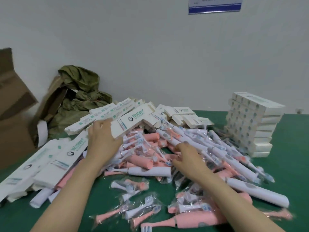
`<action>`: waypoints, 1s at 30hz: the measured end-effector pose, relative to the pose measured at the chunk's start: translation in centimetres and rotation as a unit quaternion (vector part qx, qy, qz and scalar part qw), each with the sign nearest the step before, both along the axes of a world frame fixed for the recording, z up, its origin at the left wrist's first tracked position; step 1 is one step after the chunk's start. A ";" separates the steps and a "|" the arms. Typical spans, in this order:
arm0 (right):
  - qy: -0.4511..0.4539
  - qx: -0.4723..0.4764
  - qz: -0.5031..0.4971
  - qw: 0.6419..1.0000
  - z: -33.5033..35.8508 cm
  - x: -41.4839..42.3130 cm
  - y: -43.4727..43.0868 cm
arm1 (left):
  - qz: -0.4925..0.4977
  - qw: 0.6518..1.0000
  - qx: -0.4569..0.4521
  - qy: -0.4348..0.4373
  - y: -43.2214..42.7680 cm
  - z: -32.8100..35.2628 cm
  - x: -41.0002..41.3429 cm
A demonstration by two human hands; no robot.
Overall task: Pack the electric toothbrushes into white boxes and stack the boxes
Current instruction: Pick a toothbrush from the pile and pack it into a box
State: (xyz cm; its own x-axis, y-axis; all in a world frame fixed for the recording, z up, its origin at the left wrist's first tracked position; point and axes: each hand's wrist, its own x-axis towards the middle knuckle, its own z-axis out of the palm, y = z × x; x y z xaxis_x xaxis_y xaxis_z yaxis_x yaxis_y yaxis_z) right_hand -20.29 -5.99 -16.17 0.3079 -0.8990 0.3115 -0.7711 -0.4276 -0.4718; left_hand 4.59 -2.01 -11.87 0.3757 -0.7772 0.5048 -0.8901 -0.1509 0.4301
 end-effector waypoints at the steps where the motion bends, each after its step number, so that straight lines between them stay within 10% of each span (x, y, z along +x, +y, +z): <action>1: -0.015 -0.005 0.004 1.000 0.0 0.2 -0.1 | 0.011 1.000 0.003 -0.015 -0.6 0.8 0.4; 6: -0.106 -0.011 0.019 0.994 0.1 0.7 0.2 | 0.049 0.989 0.097 -0.099 -2.6 1.8 1.5; 21: -0.353 -0.102 0.027 0.930 5.2 0.4 2.6 | -0.172 0.901 -0.360 0.171 7.3 5.8 -2.0; 30: -0.446 0.026 0.278 0.850 9.9 4.2 6.3 | -0.224 0.910 -0.349 0.024 7.3 6.4 -6.7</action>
State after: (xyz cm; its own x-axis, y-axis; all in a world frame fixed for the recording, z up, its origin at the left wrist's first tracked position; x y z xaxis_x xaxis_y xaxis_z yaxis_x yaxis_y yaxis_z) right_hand -16.10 0.27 -6.22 0.3516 -0.7110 0.6089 0.2181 -0.5703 -0.7919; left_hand -2.06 5.30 -5.48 0.1346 -0.3549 0.9252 -0.7727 0.5469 0.3222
